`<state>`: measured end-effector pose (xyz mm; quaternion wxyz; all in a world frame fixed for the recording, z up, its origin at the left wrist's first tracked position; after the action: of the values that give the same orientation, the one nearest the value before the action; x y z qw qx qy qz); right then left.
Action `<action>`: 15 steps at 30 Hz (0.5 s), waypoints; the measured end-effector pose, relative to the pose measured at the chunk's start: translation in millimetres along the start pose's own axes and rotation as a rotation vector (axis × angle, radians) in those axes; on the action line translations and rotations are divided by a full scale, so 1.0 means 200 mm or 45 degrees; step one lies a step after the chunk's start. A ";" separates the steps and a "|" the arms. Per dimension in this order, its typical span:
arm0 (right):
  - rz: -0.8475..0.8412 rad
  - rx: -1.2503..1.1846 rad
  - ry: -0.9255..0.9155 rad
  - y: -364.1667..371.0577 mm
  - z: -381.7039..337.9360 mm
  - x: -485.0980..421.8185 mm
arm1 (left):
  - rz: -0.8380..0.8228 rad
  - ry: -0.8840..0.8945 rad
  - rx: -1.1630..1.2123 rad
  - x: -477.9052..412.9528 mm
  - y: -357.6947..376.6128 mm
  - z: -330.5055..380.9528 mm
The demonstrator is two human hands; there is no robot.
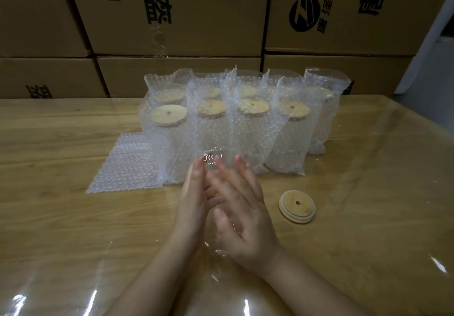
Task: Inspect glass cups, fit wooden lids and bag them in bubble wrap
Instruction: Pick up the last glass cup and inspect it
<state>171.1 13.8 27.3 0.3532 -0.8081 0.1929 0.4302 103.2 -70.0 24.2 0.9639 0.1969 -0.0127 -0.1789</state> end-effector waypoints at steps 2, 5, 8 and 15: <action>0.043 -0.146 0.121 -0.01 0.01 -0.01 | -0.035 0.016 -0.021 0.00 0.02 0.00; 0.087 -0.382 0.259 -0.05 0.03 -0.04 | -0.104 0.108 -0.028 0.01 0.02 -0.01; 0.074 -0.589 0.414 -0.06 0.06 -0.05 | -0.154 0.143 0.004 0.02 0.02 -0.04; 0.018 -0.891 0.707 -0.06 0.09 -0.04 | -0.190 0.315 -0.070 0.03 0.02 -0.07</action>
<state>162.6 35.1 32.1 -0.0095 -0.9625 0.1290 0.2386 110.9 -63.7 12.7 0.9472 0.1914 0.1255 -0.2246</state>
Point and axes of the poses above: each hand's wrist, its own x-axis away from the middle knuckle, its own y-axis out of the palm, z = x × y, the point moved 2 cm from there along -x, towards the middle knuckle, and after that the axes turned 2 degrees about x, right-handed, at the moved point
